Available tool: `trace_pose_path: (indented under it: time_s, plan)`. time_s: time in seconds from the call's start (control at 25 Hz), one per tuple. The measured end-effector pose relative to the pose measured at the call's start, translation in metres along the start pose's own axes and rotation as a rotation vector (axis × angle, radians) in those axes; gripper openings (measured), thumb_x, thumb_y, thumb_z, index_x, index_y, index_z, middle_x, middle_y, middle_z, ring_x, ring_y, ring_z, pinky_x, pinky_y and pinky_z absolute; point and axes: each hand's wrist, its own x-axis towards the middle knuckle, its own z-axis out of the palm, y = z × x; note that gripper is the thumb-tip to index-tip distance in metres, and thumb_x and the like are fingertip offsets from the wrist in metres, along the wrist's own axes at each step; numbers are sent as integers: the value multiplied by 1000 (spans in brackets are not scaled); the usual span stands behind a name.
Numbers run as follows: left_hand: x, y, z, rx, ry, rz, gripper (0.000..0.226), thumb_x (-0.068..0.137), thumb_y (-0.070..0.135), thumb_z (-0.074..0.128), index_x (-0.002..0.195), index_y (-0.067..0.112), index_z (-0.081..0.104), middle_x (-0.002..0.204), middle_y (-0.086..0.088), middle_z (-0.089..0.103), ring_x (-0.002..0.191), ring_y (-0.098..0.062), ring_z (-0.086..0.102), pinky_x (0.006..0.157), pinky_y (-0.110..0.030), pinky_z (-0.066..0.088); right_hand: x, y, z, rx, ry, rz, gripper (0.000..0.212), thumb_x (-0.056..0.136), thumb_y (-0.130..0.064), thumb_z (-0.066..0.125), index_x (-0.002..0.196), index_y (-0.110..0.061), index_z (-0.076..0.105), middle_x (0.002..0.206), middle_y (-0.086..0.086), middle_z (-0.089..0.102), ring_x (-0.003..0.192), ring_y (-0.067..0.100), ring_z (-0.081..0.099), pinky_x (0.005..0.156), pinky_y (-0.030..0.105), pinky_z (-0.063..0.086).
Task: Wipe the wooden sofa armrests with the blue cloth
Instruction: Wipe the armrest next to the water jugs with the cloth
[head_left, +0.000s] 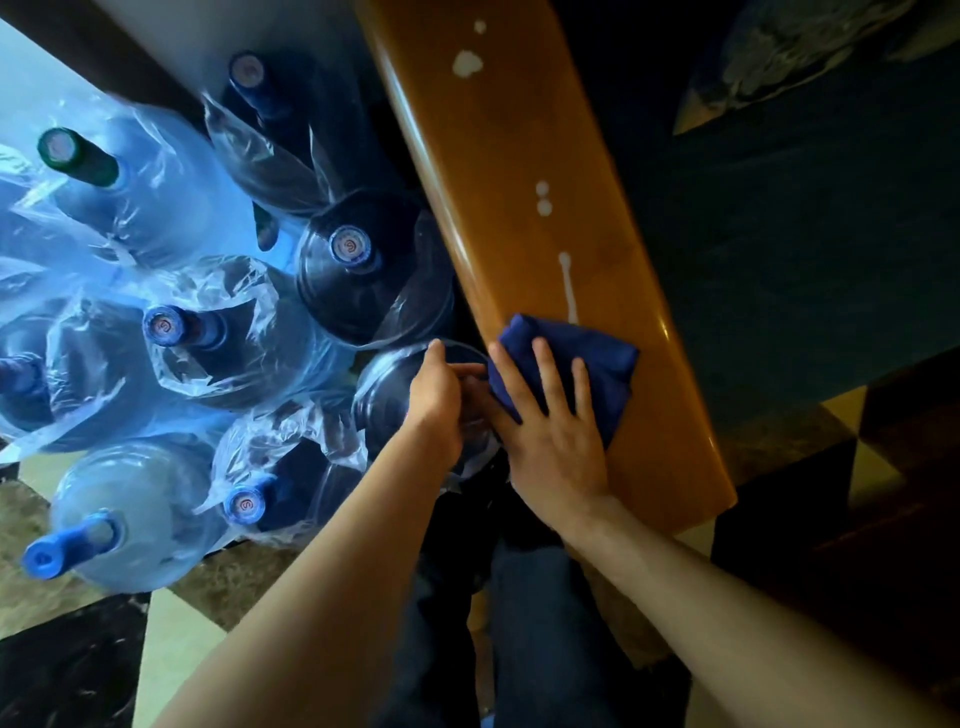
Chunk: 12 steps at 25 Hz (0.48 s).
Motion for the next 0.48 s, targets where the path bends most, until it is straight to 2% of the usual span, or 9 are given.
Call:
trace_pose_path:
  time_s: [0.08,0.12,0.16,0.28,0.36,0.48]
  plan:
    - [8,21,-1,-64,-8,102,67,103,59,31,102,7,73,88,-15,79,80,-32,72,65,-35,58,65,2,-6,31,60,84,87,89,-47,63,162,-36,17,174,3,5,157,41,5,123,65,9]
    - [12,35,0,-95,11,158,61,102,58,33,96,10,71,78,-11,78,74,-29,70,59,-33,57,100,6,-10,44,89,118,85,90,-50,62,162,-38,19,173,4,8,157,42,7,122,66,10]
    - [15,48,2,-122,37,209,54,101,57,36,94,14,68,74,-8,76,74,-29,70,60,-35,59,133,11,-15,60,93,144,81,91,-54,60,161,-40,21,173,4,10,157,42,9,122,65,11]
    - [18,77,13,-123,30,281,45,99,57,40,100,20,64,90,-9,73,91,-35,73,83,-57,61,181,18,-23,34,66,178,80,91,-62,51,161,-40,19,173,5,11,157,42,10,122,65,13]
    - [18,79,13,-91,58,296,48,98,57,39,104,17,65,94,-8,75,93,-36,73,85,-53,60,157,15,-20,-15,76,79,83,93,-57,53,163,-35,15,173,5,8,157,40,9,124,62,13]
    - [13,63,8,-73,79,279,53,100,54,36,105,9,64,79,-10,76,83,-32,71,74,-39,56,57,24,-5,-8,43,-67,88,92,-47,60,164,-30,12,174,4,3,159,37,2,126,58,6]
